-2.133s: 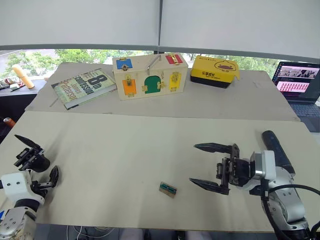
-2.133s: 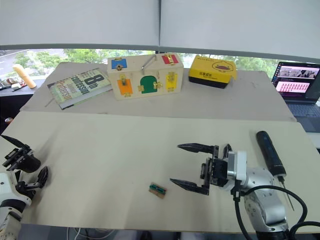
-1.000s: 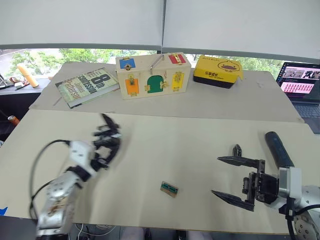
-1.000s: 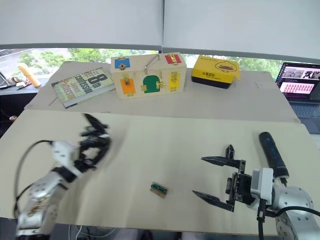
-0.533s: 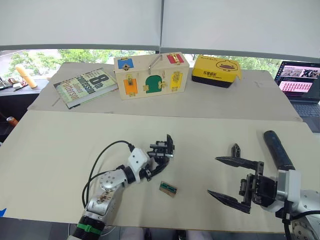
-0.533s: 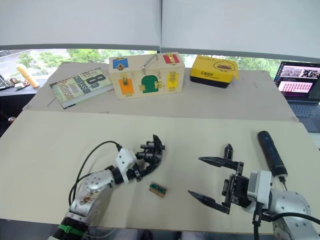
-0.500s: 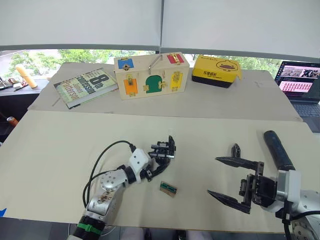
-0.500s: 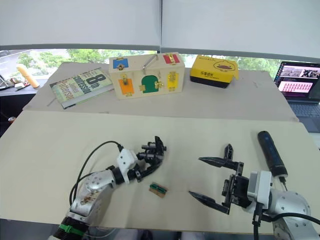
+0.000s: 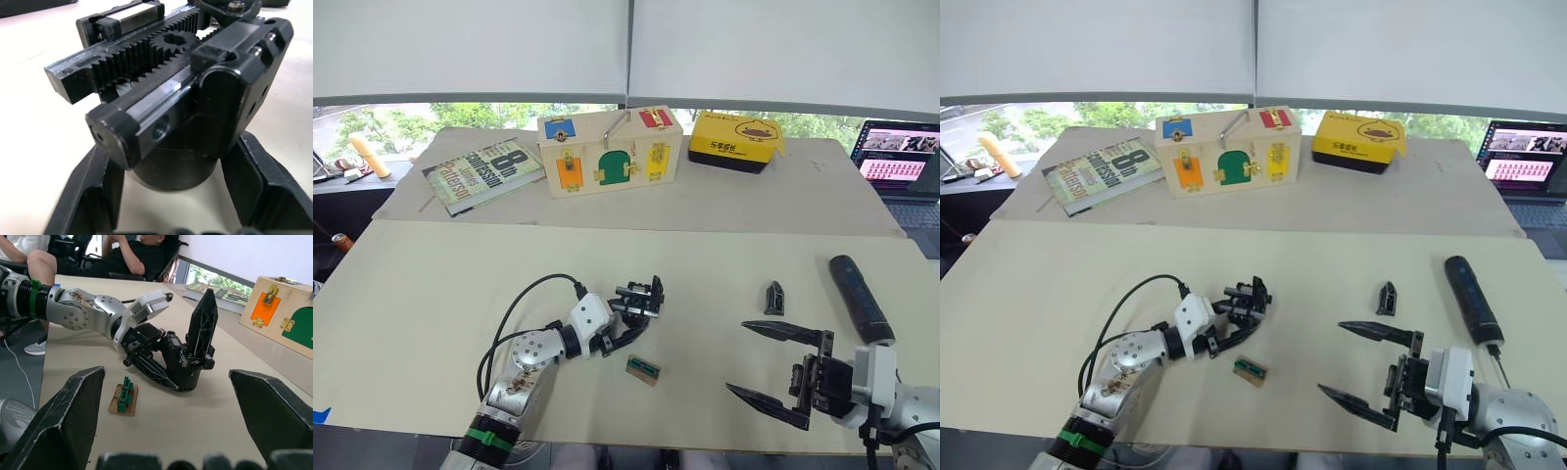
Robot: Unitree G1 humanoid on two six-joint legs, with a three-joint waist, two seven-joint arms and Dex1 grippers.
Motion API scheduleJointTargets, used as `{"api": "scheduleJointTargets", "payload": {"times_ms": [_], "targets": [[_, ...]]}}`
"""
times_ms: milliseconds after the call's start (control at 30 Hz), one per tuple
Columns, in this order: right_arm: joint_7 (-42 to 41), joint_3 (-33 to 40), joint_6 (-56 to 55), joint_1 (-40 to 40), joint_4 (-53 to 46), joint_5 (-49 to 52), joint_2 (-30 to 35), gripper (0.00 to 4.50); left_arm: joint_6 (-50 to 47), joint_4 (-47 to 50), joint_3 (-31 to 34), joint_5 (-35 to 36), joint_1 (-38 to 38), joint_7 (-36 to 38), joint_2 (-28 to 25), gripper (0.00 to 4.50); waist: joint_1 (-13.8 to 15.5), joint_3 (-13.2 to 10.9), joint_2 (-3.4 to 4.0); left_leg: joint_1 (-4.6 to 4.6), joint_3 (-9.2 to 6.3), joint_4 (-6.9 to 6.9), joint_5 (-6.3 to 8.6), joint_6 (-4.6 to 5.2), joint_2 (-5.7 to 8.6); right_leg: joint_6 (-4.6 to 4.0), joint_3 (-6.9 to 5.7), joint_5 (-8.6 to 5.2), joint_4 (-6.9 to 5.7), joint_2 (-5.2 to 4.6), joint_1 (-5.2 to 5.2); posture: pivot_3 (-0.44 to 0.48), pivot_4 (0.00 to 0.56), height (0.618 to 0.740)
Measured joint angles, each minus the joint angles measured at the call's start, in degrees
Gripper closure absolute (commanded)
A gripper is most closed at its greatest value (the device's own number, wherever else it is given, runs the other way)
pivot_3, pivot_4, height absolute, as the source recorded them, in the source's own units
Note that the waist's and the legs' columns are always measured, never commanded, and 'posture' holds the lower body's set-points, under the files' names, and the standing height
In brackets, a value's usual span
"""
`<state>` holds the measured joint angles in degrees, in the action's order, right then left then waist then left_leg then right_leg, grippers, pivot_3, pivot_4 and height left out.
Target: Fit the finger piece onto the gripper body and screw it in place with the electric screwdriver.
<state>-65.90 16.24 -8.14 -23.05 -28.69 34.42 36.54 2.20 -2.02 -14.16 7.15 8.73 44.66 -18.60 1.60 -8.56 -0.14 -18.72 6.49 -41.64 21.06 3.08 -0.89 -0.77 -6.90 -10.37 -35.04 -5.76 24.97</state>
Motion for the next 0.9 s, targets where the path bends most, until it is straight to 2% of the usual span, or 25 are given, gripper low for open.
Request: {"api": "scheduleJointTargets", "payload": {"times_ms": [33, 233, 367, 533, 667, 767, 900], "targets": [[0.01, 0.16, -0.15, -0.13, 0.01, 0.00, 0.00, 0.00, -0.09, -0.01, 0.09, 0.09, 0.01, 0.12, -0.07, 0.05, -0.05, 0.00, 0.00, 0.01, 0.00, 0.00, 0.00, 0.00, -0.01, 0.00, 0.00, 0.00, 0.00, 0.00, 0.00, 0.000, 0.150, 0.740], [0.19, 0.40, -0.63, -1.69, -0.01, -0.01, -0.16, 0.00, -1.85, 0.02, 1.42, 3.22, 0.06, 3.76, -2.96, 0.05, -0.37, 0.00, 0.00, 0.05, 0.00, 0.02, 0.00, -0.01, -0.05, -0.02, -0.01, -0.01, -0.03, -0.24, 0.02, 0.000, 0.150, 0.740], [0.28, 0.74, -0.86, -2.61, -0.02, -0.02, -0.22, 0.00, -2.58, -1.93, 3.64, 6.35, 1.47, 9.53, -7.87, 0.05, -0.60, 0.00, 0.00, 0.06, 0.00, 0.03, -0.01, -0.01, -0.04, -0.03, -0.04, -0.02, -0.05, -0.26, 0.02, 0.000, 0.150, 0.740], [0.31, 1.22, -1.95, -3.61, -0.06, -0.07, -0.42, 0.00, -2.30, -10.47, 4.79, 8.86, 7.84, 20.19, -11.84, 0.05, -0.31, -0.01, 0.00, -0.05, 0.02, 0.00, 0.00, 0.00, 0.06, 0.00, -0.09, -0.02, -0.04, -0.07, 0.04, 0.000, 0.150, 0.740], [0.58, 1.36, -2.11, -3.76, -0.12, -0.39, -0.59, 0.00, -0.59, -18.13, 3.71, 8.77, 15.68, 28.21, -10.90, 0.05, 0.15, -0.02, -0.02, -0.26, 0.03, -0.17, -0.02, 0.02, 0.11, 0.07, -0.10, 0.03, 0.04, 0.15, 0.08, 0.000, 0.150, 0.740], [1.02, 1.39, -2.24, -3.93, -0.25, -0.56, -0.66, 0.00, 2.60, -25.17, 2.29, 7.65, 21.98, 32.41, -7.98, 0.05, 0.30, -0.02, -0.02, -0.28, 0.06, -0.20, -0.02, 0.02, 0.12, 0.09, -0.06, 0.02, 0.06, 0.27, 0.07, 0.000, 0.150, 0.740], [1.54, 1.41, -2.36, -4.61, -0.85, -0.71, -0.96, 0.00, 5.67, -32.22, 1.02, 6.30, 25.80, 36.06, -4.00, 0.05, 0.10, -0.03, -0.04, -0.33, 0.07, -0.19, -0.02, 0.01, 0.12, 0.11, -0.06, 0.01, 0.11, 0.40, 0.09, 0.000, 0.150, 0.740]]}}
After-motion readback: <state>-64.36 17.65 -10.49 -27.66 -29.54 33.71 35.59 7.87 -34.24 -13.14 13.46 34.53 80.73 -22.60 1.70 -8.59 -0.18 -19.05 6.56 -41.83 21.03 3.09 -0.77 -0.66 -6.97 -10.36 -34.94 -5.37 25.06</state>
